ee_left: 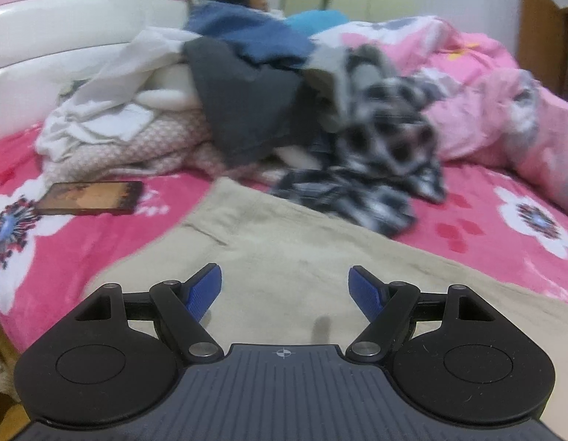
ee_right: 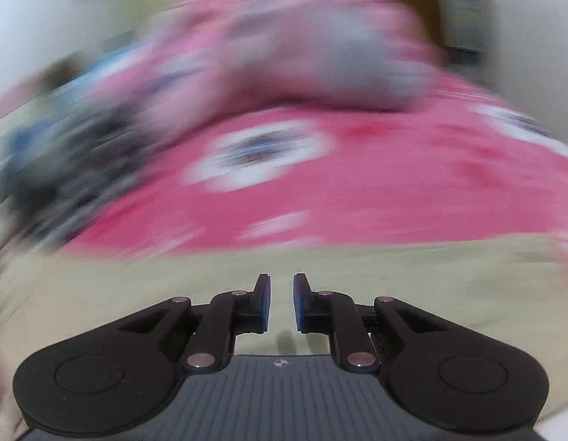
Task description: Fold clothes
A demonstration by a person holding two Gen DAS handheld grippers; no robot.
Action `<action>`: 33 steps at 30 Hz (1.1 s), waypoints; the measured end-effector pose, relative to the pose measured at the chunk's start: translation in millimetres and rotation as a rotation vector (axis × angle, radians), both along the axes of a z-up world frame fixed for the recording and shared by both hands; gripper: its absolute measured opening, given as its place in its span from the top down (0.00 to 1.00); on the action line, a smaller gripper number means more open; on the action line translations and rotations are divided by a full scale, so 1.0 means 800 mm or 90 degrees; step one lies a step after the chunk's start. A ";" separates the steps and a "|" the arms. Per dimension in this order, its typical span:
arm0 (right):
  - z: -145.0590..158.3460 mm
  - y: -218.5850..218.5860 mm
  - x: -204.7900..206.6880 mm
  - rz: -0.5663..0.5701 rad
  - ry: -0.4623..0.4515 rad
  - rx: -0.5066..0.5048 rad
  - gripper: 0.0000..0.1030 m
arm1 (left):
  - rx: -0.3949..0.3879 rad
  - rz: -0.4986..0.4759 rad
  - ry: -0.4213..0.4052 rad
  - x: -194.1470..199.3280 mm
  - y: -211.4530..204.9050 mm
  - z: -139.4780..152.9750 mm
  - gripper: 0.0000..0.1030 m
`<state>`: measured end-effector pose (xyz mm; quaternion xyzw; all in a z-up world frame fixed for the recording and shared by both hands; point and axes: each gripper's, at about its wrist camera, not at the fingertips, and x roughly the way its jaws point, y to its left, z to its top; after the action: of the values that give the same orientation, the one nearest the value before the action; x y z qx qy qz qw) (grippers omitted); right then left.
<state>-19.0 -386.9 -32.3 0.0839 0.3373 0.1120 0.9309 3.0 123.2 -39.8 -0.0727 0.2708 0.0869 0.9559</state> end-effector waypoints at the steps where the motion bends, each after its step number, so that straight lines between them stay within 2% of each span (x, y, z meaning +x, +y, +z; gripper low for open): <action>1: -0.005 0.036 -0.012 0.061 -0.003 -0.003 0.85 | 0.005 -0.021 0.000 -0.003 -0.010 0.000 0.25; 4: -0.039 0.109 -0.033 0.152 0.022 -0.075 0.86 | 0.043 -0.069 0.009 -0.009 -0.038 -0.009 0.25; 6: -0.061 0.104 -0.051 0.136 0.021 -0.120 0.87 | 0.073 -0.084 0.014 -0.010 -0.047 -0.018 0.25; 7: -0.061 0.084 -0.063 0.121 0.019 -0.093 0.87 | 0.075 -0.084 0.018 -0.009 -0.046 -0.021 0.25; 9: -0.050 0.046 -0.084 0.060 0.053 -0.058 0.88 | 0.066 -0.077 0.026 -0.008 -0.038 -0.027 0.25; 12: -0.027 0.019 -0.094 -0.016 0.062 -0.092 0.86 | 0.051 -0.062 0.036 -0.007 -0.028 -0.031 0.25; 13: -0.019 0.023 -0.095 -0.019 0.043 -0.091 0.83 | 0.047 -0.057 0.037 -0.007 -0.025 -0.031 0.25; 16: -0.004 0.068 -0.090 0.061 -0.028 -0.072 0.84 | 0.051 -0.046 0.042 -0.011 -0.024 -0.032 0.25; 20: -0.046 0.107 -0.072 0.111 0.005 -0.173 0.86 | 0.047 -0.023 0.050 -0.013 -0.013 -0.040 0.25; 21: -0.055 0.090 -0.076 0.091 0.010 -0.173 0.87 | 0.041 -0.019 0.052 -0.014 -0.009 -0.043 0.25; 23: -0.048 0.031 -0.090 0.023 0.034 -0.059 0.89 | 0.044 -0.023 0.051 -0.015 -0.006 -0.043 0.25; 24: -0.038 0.006 -0.100 -0.022 0.044 -0.053 0.91 | 0.048 -0.024 0.050 -0.015 -0.005 -0.043 0.25; 25: -0.027 -0.008 -0.107 -0.055 0.037 -0.072 0.86 | 0.048 -0.023 0.051 -0.014 -0.005 -0.044 0.25; 27: -0.002 -0.031 -0.117 -0.110 0.006 -0.092 0.85 | 0.043 -0.018 0.051 -0.012 -0.003 -0.044 0.25; 29: 0.012 -0.036 -0.110 -0.117 -0.033 -0.057 0.84 | 0.038 -0.008 0.050 -0.010 -0.003 -0.044 0.25; 30: 0.013 -0.032 -0.100 -0.121 -0.048 -0.051 0.85 | 0.039 -0.005 0.051 -0.010 -0.004 -0.044 0.25; 33: -0.009 -0.029 -0.070 -0.133 -0.047 -0.120 0.84 | 0.038 -0.002 0.051 -0.010 -0.005 -0.044 0.25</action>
<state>-75.1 -409.9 -39.8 0.0265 0.3013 -0.0150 0.9531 -4.9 119.5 -75.1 -0.0398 0.3064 0.0962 0.9462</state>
